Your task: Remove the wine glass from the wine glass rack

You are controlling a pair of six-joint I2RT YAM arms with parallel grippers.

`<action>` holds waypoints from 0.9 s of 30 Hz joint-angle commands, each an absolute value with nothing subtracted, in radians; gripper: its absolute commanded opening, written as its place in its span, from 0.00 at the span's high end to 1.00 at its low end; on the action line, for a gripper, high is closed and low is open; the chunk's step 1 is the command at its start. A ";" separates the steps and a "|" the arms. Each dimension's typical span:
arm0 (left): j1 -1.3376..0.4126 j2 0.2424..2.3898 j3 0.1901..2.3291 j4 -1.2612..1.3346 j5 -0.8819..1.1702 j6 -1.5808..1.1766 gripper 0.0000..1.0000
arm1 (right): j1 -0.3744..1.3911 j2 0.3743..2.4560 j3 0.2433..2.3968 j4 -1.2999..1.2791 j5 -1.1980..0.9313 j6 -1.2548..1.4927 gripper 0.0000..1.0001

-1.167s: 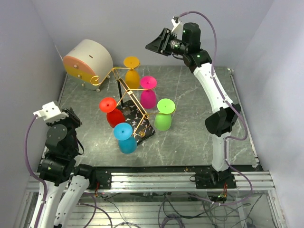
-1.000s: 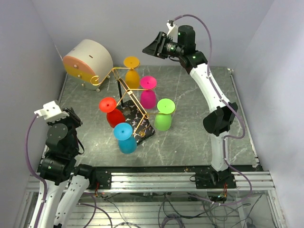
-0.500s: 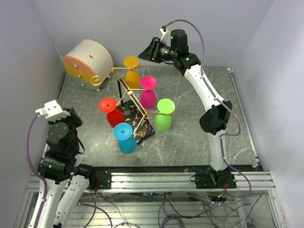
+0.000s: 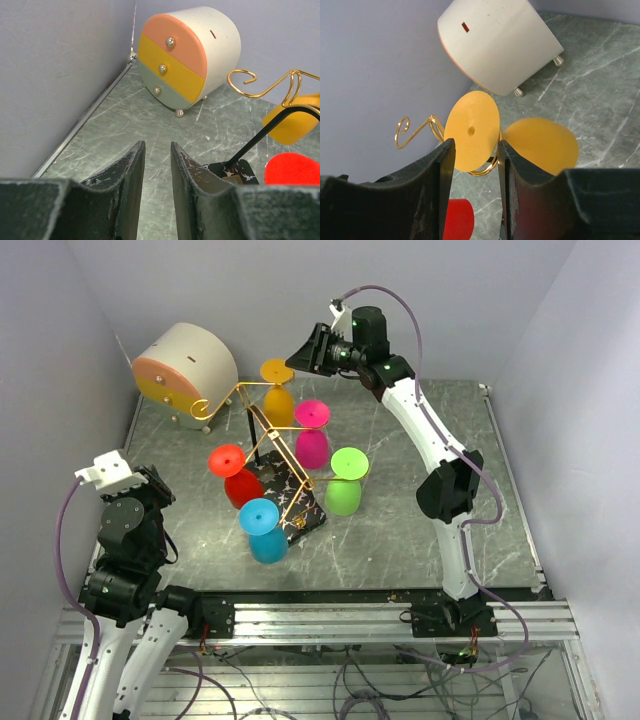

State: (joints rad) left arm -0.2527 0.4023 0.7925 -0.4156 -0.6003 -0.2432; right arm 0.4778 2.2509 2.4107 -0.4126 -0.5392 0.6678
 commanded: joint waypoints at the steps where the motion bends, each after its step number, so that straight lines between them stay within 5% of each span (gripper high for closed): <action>1: -0.258 0.403 0.790 -0.389 -0.589 -0.238 0.62 | 0.487 2.259 2.408 -0.374 -0.559 0.660 0.61; 27: -0.258 0.404 0.790 -0.388 -0.586 -0.239 0.62 | 0.489 2.263 2.413 -0.399 -0.496 0.645 0.63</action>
State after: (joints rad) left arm -0.2527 0.4023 0.7925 -0.4156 -0.5976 -0.2432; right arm 0.4847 2.2528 2.4016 -0.3969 -0.4999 0.6559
